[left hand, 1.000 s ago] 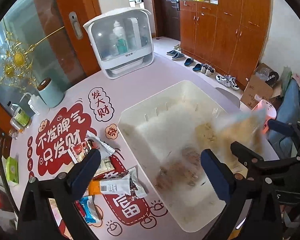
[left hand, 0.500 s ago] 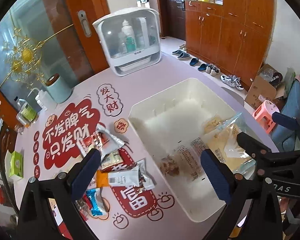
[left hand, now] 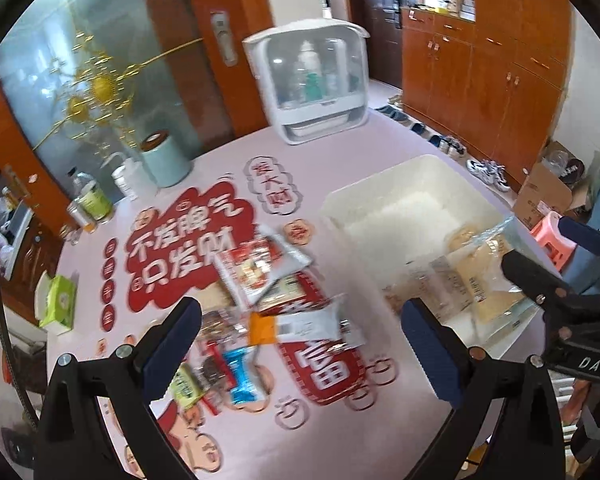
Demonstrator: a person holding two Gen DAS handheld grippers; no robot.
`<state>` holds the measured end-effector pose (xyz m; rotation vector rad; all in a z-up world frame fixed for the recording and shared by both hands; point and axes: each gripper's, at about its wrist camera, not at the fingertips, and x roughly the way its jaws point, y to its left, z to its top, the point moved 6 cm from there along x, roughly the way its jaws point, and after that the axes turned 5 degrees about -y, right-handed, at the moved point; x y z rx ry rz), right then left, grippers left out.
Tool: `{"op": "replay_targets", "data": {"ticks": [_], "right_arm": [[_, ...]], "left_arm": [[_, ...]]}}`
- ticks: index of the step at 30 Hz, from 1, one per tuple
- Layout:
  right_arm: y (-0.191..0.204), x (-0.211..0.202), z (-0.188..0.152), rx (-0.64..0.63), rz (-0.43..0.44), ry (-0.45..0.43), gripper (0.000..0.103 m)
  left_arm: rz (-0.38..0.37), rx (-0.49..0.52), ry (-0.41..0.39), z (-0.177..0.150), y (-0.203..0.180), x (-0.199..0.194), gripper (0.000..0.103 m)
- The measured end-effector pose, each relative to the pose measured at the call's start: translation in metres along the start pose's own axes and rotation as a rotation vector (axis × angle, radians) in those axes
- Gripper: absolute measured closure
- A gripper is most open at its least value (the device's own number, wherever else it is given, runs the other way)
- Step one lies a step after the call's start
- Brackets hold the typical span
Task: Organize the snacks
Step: 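Move both open tools back over the remaining snacks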
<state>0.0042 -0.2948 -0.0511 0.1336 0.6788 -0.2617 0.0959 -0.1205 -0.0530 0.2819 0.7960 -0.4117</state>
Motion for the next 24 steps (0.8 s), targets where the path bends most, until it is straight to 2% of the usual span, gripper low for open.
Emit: {"op": "replay_targets", "data": {"ticks": [5,15,20,24], "right_arm": [[0.040,-0.004,0.004,-0.056,0.034,-0.039,0.000],[0.148,0.012,0.014,-0.200,0.167,0.027,0.000],[0.193,0.023,0.024,-0.257,0.216,0.031,0.000],[0.233,0.046,0.028,-0.343,0.248,0.039,0.000]], "left_arm": [[0.079,-0.059,0.001,-0.019,0.060,-0.017,0.003],[0.272,-0.218,-0.012,-0.046,0.212,-0.041,0.003],[0.318,-0.273,-0.013,-0.055,0.265,-0.035,0.003],[0.292,-0.310,0.024,-0.064,0.291,-0.011,0.003]]}}
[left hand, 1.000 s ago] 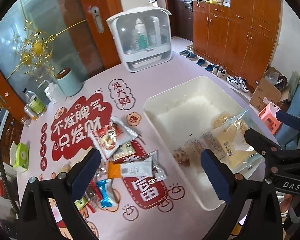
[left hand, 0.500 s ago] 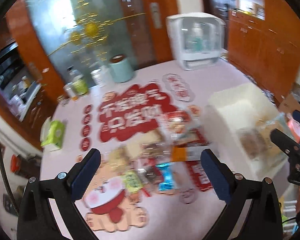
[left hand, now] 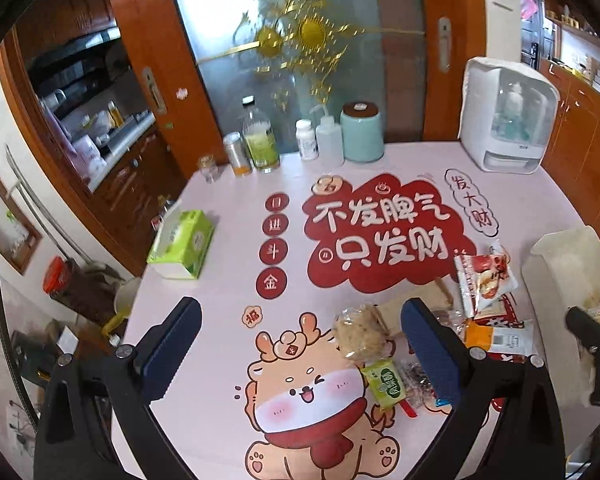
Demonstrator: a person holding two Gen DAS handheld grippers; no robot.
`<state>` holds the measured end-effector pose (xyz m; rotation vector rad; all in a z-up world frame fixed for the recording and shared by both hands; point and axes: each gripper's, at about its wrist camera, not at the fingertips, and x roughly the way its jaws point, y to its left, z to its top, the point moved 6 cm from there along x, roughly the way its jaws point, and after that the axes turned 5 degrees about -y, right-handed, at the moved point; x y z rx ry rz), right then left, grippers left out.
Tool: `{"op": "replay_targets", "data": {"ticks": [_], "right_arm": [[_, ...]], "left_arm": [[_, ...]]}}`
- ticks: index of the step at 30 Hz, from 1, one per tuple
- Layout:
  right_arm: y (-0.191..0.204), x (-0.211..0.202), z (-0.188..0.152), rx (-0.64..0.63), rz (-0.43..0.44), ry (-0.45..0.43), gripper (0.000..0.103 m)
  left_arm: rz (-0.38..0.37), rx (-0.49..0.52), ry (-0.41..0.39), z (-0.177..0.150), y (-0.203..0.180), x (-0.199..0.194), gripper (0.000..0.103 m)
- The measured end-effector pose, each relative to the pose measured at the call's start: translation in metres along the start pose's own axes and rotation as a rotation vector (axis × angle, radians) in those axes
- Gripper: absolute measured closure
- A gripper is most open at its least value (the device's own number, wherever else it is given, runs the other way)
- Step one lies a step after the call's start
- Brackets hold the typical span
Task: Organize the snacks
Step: 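Move both open tools back over the remaining snacks, then grasp the clear yellow-snack bag with left tool while right grasps the red-printed snack bag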
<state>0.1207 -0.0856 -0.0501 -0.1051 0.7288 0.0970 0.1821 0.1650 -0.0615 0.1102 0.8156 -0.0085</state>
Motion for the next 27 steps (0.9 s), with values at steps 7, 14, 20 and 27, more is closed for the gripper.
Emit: {"op": "replay_targets", "data": {"ticks": [7,14,20,27], "right_arm": [[0.031,0.076,-0.002,-0.065,0.052,0.123,0.009],[0.052,0.141,-0.037,-0.083,0.114,0.269,0.015],[0.059,0.177,-0.059,-0.091,0.133,0.328,0.018],[0.064,0.206,-0.077,-0.112,0.144,0.388,0.019]], "left_arm": [[-0.057,-0.015,0.128,-0.020,-0.004,0.075,0.003],[-0.088,-0.002,0.270,-0.055,-0.030,0.151,0.003],[-0.105,0.010,0.369,-0.080,-0.052,0.199,0.003],[-0.112,-0.005,0.432,-0.097,-0.064,0.229,0.005]]}}
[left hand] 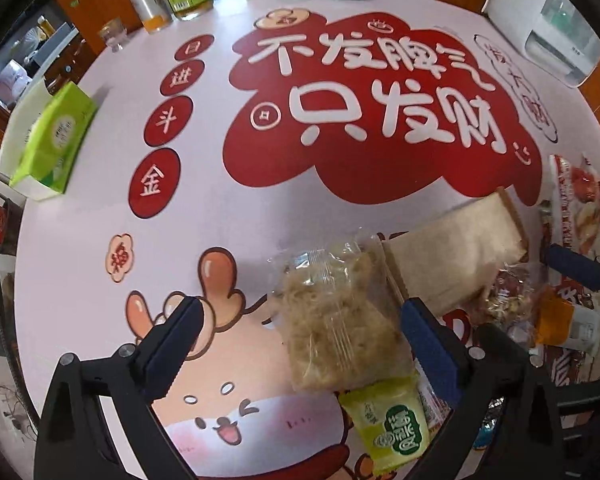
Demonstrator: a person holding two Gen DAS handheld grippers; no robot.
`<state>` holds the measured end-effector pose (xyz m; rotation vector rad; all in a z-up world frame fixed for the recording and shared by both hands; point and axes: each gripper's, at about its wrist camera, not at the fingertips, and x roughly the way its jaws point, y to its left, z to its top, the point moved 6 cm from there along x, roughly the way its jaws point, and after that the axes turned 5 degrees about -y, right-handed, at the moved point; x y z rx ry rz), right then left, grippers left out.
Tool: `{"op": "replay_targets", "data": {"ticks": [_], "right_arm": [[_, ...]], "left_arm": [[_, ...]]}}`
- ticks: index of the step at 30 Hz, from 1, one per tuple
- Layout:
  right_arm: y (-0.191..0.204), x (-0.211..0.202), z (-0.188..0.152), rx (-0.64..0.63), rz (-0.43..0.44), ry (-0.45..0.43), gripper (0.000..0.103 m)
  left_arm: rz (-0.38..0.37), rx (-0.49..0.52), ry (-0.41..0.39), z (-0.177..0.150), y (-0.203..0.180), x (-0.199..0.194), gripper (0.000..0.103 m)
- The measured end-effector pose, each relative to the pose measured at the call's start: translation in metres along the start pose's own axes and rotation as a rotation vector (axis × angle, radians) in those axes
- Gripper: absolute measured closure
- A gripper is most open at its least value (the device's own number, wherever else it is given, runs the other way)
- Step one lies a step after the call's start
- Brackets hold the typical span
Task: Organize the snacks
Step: 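Grasp the clear yellow-snack bag with left tool while right grasps the red-printed snack bag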
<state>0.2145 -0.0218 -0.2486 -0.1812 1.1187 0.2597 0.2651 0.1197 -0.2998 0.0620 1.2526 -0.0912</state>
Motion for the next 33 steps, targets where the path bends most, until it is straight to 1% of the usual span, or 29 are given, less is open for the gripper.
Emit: {"op": "replay_targets", "data": {"ticks": [3,4,5,6,7,8,10,11,12,13,17,21,26,30,33], "right_arm": [[0.001,0.012,-0.004,-0.015,-0.007,0.024,0.019],[0.002,0.016,-0.005,-0.018,-0.002,0.033,0.020],[0.002,0.019,-0.006,-0.014,0.008,0.038,0.022],[0.002,0.022,-0.007,-0.006,0.015,0.050,0.024],[0.002,0.024,-0.008,-0.004,0.007,0.055,0.035],[0.001,0.027,-0.010,-0.002,0.005,0.067,0.045],[0.001,0.025,-0.008,-0.020,-0.003,0.040,0.058],[0.000,0.024,-0.008,-0.019,-0.001,0.044,0.058],[-0.001,0.024,-0.008,-0.007,0.010,0.046,0.059],[-0.002,0.024,-0.008,0.003,0.016,0.045,0.059],[-0.005,0.021,-0.010,0.032,0.017,0.041,0.060],[-0.008,0.005,-0.009,0.067,0.022,0.008,0.060],[-0.009,-0.029,-0.004,0.104,0.040,-0.059,0.060],[-0.007,-0.062,-0.002,0.126,0.056,-0.118,0.060],[-0.003,-0.085,-0.004,0.133,0.064,-0.154,0.060]], "left_arm": [[-0.025,-0.019,0.027,-0.001,-0.001,0.010,0.010],[-0.040,-0.030,0.035,-0.001,-0.001,0.011,0.015],[-0.052,-0.038,0.040,-0.001,-0.001,0.013,0.023],[-0.065,-0.047,0.044,-0.002,-0.001,0.014,0.028],[-0.085,-0.056,0.052,-0.002,-0.002,0.015,0.038],[-0.099,-0.063,0.056,-0.003,-0.004,0.016,0.040],[-0.099,-0.064,0.044,-0.006,-0.003,0.016,0.043],[-0.096,-0.058,0.041,-0.006,-0.005,0.015,0.047],[-0.093,-0.052,0.041,-0.007,-0.006,0.013,0.054],[-0.080,-0.044,0.031,-0.007,-0.006,0.010,0.056],[-0.059,-0.041,0.019,-0.009,-0.006,-0.001,0.058],[-0.062,-0.049,-0.003,-0.011,0.001,-0.023,0.058],[-0.069,-0.044,-0.065,-0.014,0.002,-0.067,0.058],[-0.069,-0.009,-0.123,-0.022,-0.004,-0.108,0.058],[-0.082,0.007,-0.151,-0.031,-0.006,-0.134,0.058]]}}
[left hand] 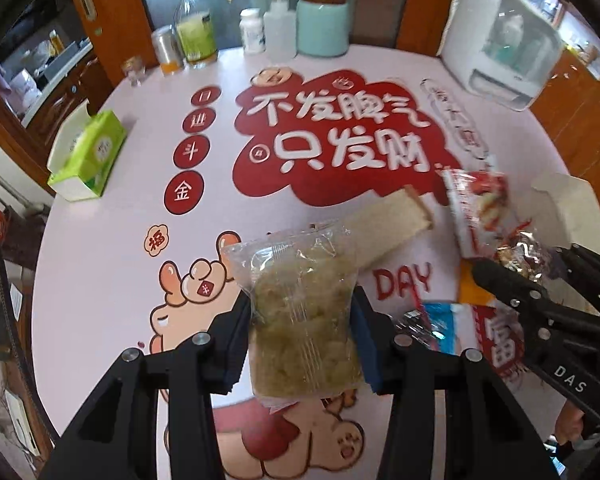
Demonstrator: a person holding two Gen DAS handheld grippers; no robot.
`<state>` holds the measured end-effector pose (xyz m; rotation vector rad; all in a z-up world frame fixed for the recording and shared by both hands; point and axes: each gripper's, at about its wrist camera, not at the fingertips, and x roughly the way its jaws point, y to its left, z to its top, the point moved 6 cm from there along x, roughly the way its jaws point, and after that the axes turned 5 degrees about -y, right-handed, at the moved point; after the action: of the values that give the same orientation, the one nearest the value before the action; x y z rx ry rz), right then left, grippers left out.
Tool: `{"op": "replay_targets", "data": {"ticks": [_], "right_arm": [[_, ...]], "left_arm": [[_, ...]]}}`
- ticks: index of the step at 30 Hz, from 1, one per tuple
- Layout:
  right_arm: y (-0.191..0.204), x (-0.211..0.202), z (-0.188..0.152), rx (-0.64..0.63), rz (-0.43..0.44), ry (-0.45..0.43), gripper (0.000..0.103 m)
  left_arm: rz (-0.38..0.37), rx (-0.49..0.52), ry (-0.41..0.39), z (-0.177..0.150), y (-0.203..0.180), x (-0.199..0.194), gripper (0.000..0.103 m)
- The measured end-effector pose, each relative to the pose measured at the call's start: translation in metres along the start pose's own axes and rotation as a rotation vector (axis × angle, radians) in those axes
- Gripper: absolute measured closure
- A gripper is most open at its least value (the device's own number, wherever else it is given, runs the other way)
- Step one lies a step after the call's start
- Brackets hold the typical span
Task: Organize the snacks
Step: 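Carry both bags over the white bin and open both tools to release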
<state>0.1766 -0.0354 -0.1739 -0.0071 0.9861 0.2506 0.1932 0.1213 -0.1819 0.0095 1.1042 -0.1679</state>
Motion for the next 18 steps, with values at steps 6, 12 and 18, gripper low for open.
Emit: {"op": "replay_targets", "data": {"ticks": [6,12,18], "right_arm": [[0.008,-0.043,-0.014,0.016,0.019,-0.044,0.060],[0.010,-0.079,-0.040,0.029,0.023,-0.063,0.060],[-0.001,-0.113,-0.059,0.042,-0.001,-0.093,0.060]], "left_arm": [[-0.036,0.045,-0.041,-0.013,-0.025,-0.045,0.058],[-0.074,0.093,-0.070,-0.028,-0.055,-0.076,0.058],[-0.112,0.161,-0.089,-0.037,-0.098,-0.094,0.058]]}}
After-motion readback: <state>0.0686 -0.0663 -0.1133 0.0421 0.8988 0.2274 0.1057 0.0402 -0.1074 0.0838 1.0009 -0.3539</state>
